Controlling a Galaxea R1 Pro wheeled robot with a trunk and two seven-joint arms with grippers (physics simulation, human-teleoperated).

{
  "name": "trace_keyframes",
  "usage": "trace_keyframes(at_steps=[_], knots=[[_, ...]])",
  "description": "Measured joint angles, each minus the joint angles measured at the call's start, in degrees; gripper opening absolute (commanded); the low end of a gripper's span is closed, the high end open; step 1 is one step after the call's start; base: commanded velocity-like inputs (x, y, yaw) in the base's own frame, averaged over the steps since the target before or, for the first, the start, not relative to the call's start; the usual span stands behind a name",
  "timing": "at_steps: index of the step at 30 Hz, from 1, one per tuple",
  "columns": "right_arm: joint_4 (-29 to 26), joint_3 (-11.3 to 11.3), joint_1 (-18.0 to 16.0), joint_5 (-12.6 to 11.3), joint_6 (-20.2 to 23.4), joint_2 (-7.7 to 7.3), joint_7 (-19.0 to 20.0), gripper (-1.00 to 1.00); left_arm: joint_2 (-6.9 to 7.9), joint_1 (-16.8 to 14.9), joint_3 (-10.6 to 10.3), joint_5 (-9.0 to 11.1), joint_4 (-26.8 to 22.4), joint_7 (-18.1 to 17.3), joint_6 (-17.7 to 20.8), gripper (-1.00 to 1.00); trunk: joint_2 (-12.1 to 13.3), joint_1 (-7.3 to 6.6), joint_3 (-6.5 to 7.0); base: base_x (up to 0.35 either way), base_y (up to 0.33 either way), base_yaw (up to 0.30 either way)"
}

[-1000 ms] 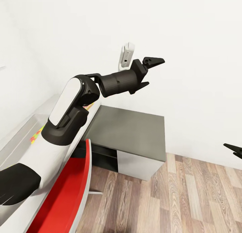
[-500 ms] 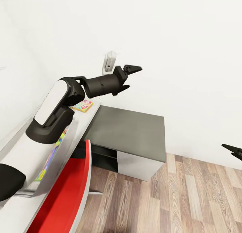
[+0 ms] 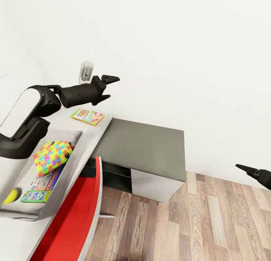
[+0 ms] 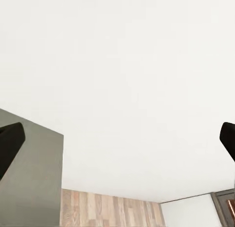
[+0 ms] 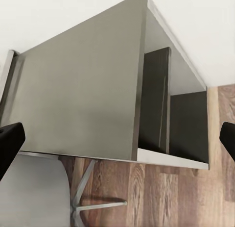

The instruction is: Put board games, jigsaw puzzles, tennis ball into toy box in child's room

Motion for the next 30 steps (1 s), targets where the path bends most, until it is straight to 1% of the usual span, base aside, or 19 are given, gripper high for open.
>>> trace_keyframes(at_steps=[2, 3, 4, 5, 6, 7, 11, 20, 23, 24, 27, 30], knots=[[0.0, 0.4, 0.0, 0.0, -0.4, 0.0, 0.0, 1.0, 3.1, 0.0, 0.6, 0.9, 0.0, 0.0, 0.8, 1.0, 0.0, 0.0, 0.0, 0.0, 0.0, 0.0], [0.0, 0.4, 0.0, 0.0, -0.5, 0.0, 0.0, 1.0, 3.17, 0.0, 0.6, 1.0, 0.0, 0.0, 0.8, 1.0, 0.0, 0.0, 0.0, 0.0, 0.0, -0.061], [0.0, 0.9, 0.0, 0.1, -1.0, -0.01, 0.1, 1.0, 8.3, 0.0, 1.2, 2.7, 0.1, 0.1, 2.8, 1.0, 0.0, 0.01, 0.0, 0.0, 0.0, -0.071], [0.0, 1.0, 0.0, 0.0, -1.1, -0.02, 0.1, 1.0, 9.86, 0.0, 1.3, 3.0, 0.1, 0.1, 3.1, 1.0, 0.0, -0.01, 0.0, 0.0, 0.0, -0.071], [0.0, 1.0, 0.0, 0.0, -1.1, -0.02, 0.1, 1.0, 10.39, 0.0, 1.3, 3.3, 0.1, 0.1, 3.2, 1.0, 0.0, 0.0, 0.0, 0.0, 0.0, -0.071], [0.0, 1.0, 0.0, 0.0, -1.1, -0.02, 0.1, 1.0, 10.4, 0.0, 1.3, 3.3, 0.1, 0.1, 3.2, 1.0, 0.0, 0.0, 0.0, 0.0, 0.0, -0.064], [0.0, 1.1, 0.0, 0.0, -1.3, -0.03, 0.1, 1.0, 11.56, 0.0, 1.3, 4.2, 0.1, 0.1, 3.7, 1.0, 0.0, 0.0, 0.0, 0.0, 0.0, -0.039], [0.0, 1.2, 0.0, 0.1, -1.3, -0.04, 0.1, 1.0, 12.29, 0.0, 1.3, 5.4, 0.1, 0.4, 4.1, 1.0, 0.0, 0.0, 0.0, 0.0, 0.0, -0.015], [0.0, 1.2, 0.0, 0.1, -1.3, -0.04, 0.1, 1.0, 12.68, 0.0, 1.3, 5.6, 0.1, 2.0, 4.2, 1.0, 0.0, 0.0, 0.0, 0.0, 0.0, -0.005], [0.0, 1.2, 0.0, 0.1, -1.3, -0.04, 0.1, 1.0, 12.69, 0.0, 1.3, 5.6, 0.1, 2.0, 4.2, 1.0, 0.0, 0.0, 0.0, 0.0, 0.0, -0.004], [0.0, 1.2, 0.0, 0.1, -1.3, -0.04, 0.1, 1.0, 12.96, 0.0, 1.1, 5.8, 0.1, 4.4, 4.2, 1.0, 0.0, 0.0, 0.0, 0.0, 0.0, -0.002], [0.0, 1.2, 0.0, 0.1, -1.4, -0.02, 0.1, 1.0, 13.1, 0.0, 0.9, 5.9, 0.1, 6.0, 4.2, 1.0, 0.0, 0.0, 0.0, 0.0, 0.0, -0.001]])
